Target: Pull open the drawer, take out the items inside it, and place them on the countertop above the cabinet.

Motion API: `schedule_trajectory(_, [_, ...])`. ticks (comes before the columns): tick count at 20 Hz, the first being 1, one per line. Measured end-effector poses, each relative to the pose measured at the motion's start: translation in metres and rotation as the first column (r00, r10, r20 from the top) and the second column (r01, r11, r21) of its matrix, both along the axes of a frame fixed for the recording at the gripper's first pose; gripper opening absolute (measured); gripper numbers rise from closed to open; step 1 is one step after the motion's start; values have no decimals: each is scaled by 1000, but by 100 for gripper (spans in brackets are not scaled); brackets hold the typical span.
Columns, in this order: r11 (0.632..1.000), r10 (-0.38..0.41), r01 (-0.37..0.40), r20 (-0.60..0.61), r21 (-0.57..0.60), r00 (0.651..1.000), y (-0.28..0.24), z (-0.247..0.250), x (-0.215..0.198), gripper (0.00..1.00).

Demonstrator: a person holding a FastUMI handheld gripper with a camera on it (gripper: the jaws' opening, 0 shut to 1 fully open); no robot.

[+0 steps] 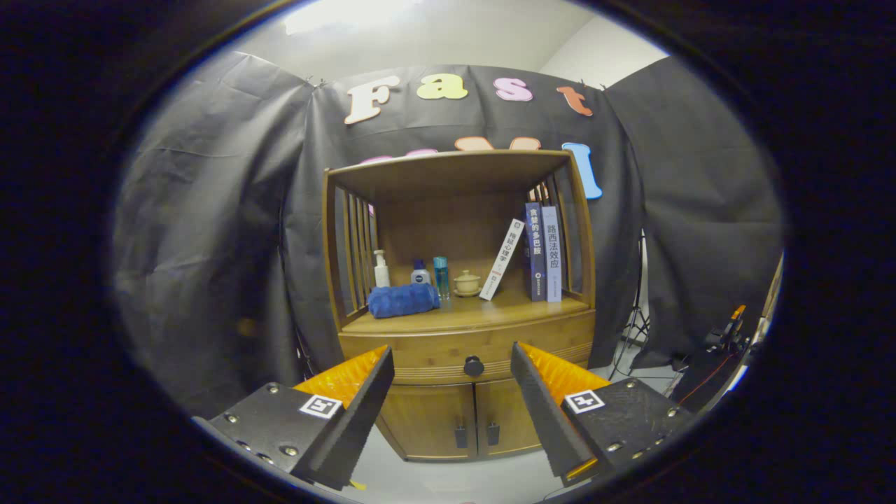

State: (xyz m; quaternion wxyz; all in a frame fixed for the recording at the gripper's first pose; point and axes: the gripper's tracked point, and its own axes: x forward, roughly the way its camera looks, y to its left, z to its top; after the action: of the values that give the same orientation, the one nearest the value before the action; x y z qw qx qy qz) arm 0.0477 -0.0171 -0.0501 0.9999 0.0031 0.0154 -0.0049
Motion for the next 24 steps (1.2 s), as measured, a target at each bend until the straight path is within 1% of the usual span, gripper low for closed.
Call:
schedule_trajectory(2, [1000, -15, 15, -13, -19, 1000, -9, -20, 19, 100])
schedule_trajectory(4, [999, 1, -2, -23, -35, 1000, -12, -43, 42, 100])
schedule_trajectory(7, [998, 14, -18, -61, -66, 998, -18, -93, 83, 100])
schedule_trajectory(9, [997, 47, -51, -68, -65, 997, -13, -123, 108, 100])
schedule_trajectory(10, [996, 32, -42, -119, -83, 992, -19, -141, 123, 100])
schedule_trajectory(11, [994, 38, -52, -146, -92, 989, -20, -149, 132, 99])
schedule_trajectory(12, [995, 45, -57, -138, -81, 989, -21, -156, 146, 100])
schedule_trajectory(14, [998, 35, -42, -124, -56, 992, -24, -155, 171, 100])
schedule_trajectory(16, [996, 26, -34, -101, -80, 995, -25, -154, 194, 99])
schedule_trajectory(17, [995, 5, -15, -96, -102, 995, -30, -157, 204, 96])
schedule_trajectory(20, [992, -20, 8, -100, -123, 995, -39, -172, 228, 76])
schedule_trajectory(21, [992, 5, -17, -99, -125, 995, -36, -174, 236, 70])
schedule_trajectory(22, [992, -3, -7, -73, -126, 997, -33, -167, 231, 63])
schedule_trajectory(24, [989, -26, 17, -63, -145, 998, -36, -168, 234, 50])
